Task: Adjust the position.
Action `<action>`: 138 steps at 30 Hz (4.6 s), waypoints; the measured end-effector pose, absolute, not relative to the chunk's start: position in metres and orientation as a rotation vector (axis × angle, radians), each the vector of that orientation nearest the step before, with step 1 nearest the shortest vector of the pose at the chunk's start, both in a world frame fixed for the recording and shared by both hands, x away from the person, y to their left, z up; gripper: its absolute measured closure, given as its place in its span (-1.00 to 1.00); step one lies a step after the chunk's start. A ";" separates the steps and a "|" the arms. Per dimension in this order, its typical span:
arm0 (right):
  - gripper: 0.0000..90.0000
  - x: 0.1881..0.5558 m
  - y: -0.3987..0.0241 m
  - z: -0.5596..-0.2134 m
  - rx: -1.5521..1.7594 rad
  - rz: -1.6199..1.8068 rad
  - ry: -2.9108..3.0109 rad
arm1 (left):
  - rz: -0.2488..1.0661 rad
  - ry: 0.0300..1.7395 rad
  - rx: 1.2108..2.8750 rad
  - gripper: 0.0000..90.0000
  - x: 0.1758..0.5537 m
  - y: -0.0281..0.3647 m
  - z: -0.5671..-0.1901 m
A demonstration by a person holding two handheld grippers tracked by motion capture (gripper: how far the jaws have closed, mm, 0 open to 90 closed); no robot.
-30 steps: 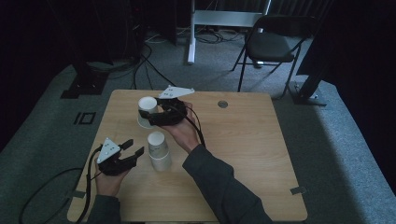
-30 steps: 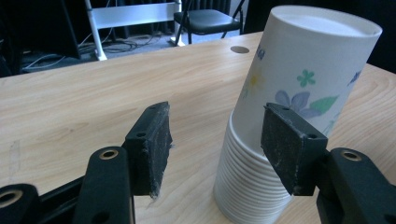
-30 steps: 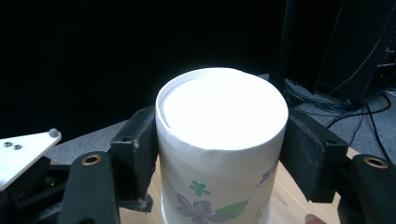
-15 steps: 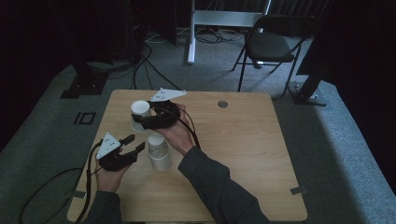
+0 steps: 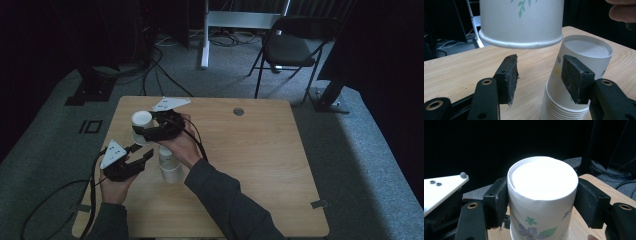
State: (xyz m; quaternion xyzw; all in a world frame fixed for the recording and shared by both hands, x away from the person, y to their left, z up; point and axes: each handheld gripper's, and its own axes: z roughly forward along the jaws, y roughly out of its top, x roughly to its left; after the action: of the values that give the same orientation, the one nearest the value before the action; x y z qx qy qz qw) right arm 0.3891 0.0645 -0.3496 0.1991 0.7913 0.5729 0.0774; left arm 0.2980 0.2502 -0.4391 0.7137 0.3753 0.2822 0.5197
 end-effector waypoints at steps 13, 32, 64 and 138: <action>-0.29 0.381 0.077 -0.351 0.546 1.724 2.405 | 0.685 0.887 1.691 0.06 0.297 0.249 -0.437; -0.30 0.388 0.070 -0.356 0.601 1.771 2.459 | 0.689 0.874 1.627 0.36 0.293 0.256 -0.435; -0.28 0.391 0.065 -0.359 0.665 1.877 2.462 | 0.681 0.869 1.591 0.62 0.290 0.259 -0.438; -0.17 0.390 0.055 -0.360 0.634 1.777 2.463 | 0.688 0.846 1.553 0.81 0.287 0.266 -0.430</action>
State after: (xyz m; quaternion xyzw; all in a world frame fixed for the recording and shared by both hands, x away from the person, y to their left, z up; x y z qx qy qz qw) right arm 0.3899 0.0547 -0.3599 0.2044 0.7938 0.5725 0.0196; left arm 0.2875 0.2663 -0.4301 0.6650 0.3625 0.2946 0.5828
